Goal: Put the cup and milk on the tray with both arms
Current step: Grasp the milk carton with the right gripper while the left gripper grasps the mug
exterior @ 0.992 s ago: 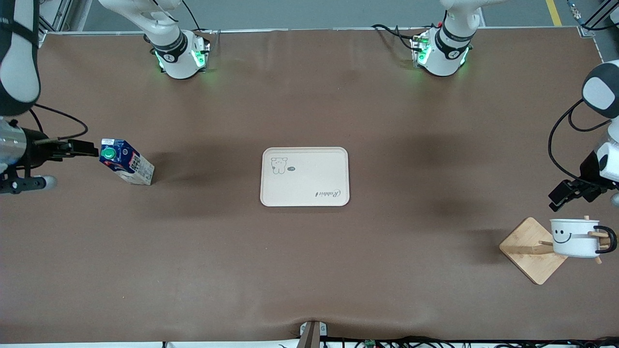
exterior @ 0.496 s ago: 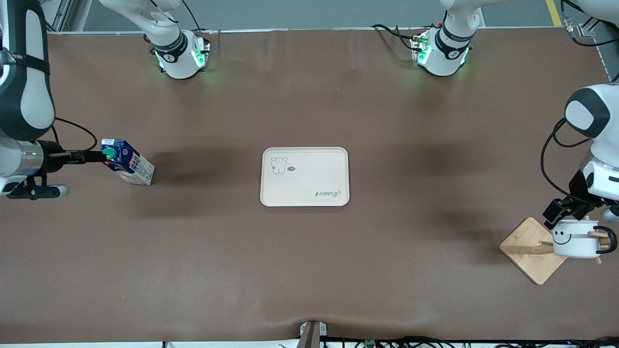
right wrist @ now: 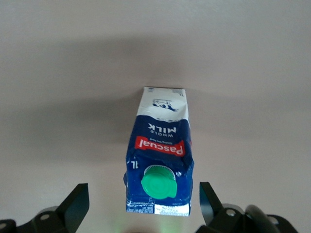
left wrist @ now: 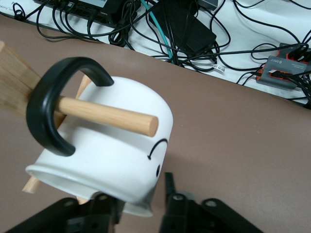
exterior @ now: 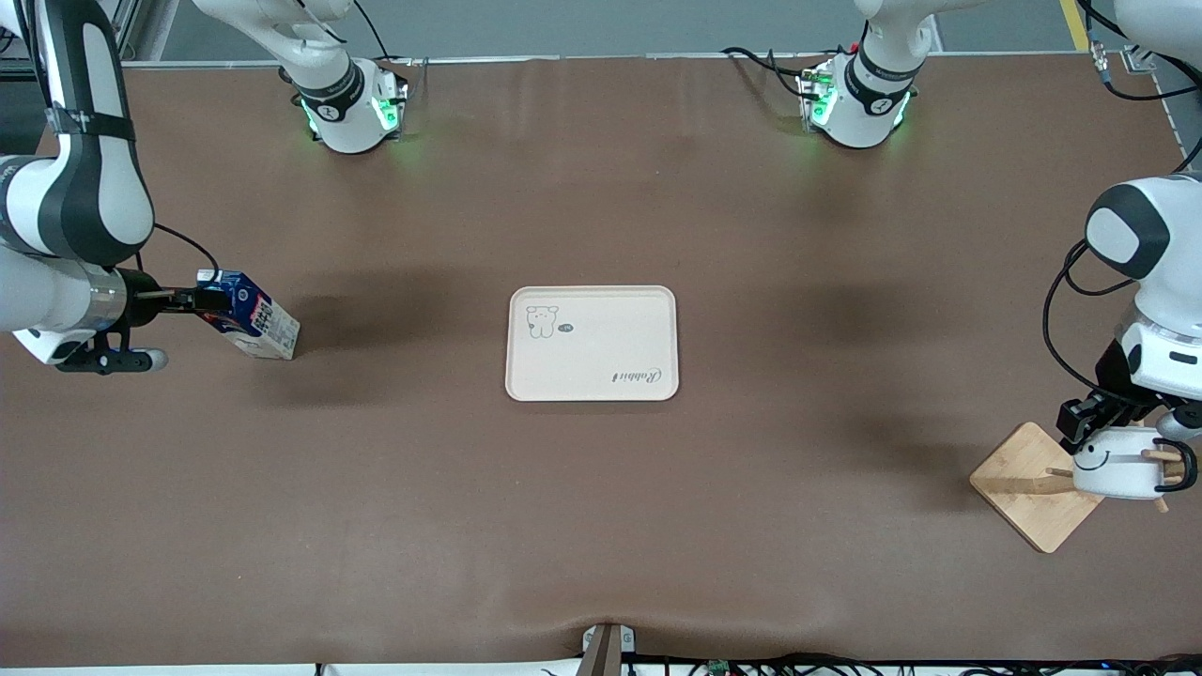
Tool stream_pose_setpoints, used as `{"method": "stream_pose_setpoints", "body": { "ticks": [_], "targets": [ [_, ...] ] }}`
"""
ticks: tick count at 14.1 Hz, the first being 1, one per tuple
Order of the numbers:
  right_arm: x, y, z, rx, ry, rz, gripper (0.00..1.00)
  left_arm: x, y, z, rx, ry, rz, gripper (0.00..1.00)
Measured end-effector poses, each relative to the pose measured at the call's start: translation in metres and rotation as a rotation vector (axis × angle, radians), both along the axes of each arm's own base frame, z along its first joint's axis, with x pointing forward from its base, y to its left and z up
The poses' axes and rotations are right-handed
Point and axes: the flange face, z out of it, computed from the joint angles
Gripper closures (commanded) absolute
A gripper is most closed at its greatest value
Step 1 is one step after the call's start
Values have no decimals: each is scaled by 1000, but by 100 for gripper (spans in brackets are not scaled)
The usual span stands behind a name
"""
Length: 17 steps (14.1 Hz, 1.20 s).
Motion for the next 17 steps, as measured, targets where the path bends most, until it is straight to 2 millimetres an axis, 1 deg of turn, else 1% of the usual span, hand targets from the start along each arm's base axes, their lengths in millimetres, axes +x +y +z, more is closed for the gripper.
{"method": "stream_pose_setpoints", "body": {
  "ticks": [3,7,10,14,17],
  "targets": [
    [-5,0,-5,-74,19,-52,0,1,-3,-2,-1,2,-5,88],
    [-10,0,-19,-86,-4,-62,0,3,-9,0,-1,-7,-14,99],
    [-21,4,-35,-85,-28,-60,0,4,-12,2,-1,-11,-19,100],
    [-28,7,-38,-83,-26,-55,0,8,-26,8,0,-25,-41,100],
    [-32,8,-46,-82,-31,-54,0,10,-34,13,1,-35,-53,100]
  ]
}}
